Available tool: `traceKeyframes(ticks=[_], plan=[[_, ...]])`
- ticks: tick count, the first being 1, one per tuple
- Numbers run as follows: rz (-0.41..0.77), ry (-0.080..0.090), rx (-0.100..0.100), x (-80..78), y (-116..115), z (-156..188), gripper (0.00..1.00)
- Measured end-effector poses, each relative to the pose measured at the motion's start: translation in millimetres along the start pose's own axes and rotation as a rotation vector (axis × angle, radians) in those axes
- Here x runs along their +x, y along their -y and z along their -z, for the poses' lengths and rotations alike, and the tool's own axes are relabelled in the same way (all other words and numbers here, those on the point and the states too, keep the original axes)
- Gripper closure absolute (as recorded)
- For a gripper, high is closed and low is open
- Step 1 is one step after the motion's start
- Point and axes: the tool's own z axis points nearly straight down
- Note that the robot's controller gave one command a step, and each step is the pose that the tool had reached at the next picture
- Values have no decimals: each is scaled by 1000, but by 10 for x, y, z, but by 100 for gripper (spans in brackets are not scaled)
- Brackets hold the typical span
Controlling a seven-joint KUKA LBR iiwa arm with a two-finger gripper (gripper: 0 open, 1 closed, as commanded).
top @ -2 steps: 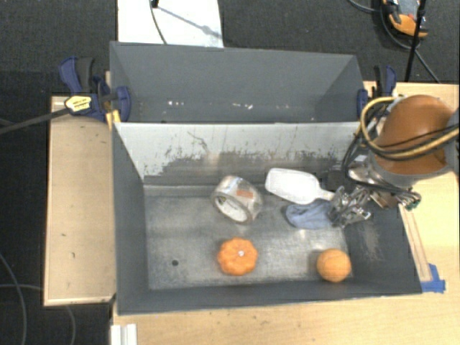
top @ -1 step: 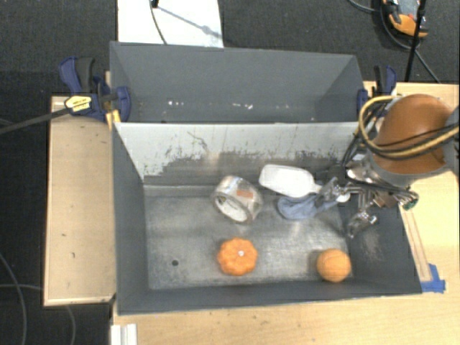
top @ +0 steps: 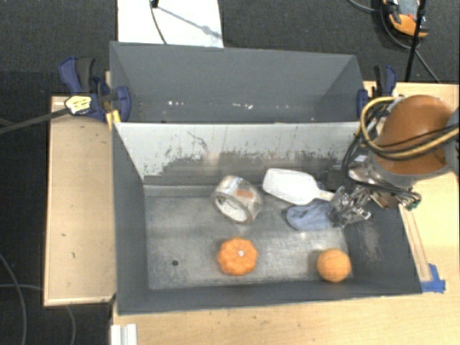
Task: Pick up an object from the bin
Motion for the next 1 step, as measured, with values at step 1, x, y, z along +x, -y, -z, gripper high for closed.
traceKeyframes(ticks=[1], plan=[[-2, 7, -5, -37, -26, 6, 0]])
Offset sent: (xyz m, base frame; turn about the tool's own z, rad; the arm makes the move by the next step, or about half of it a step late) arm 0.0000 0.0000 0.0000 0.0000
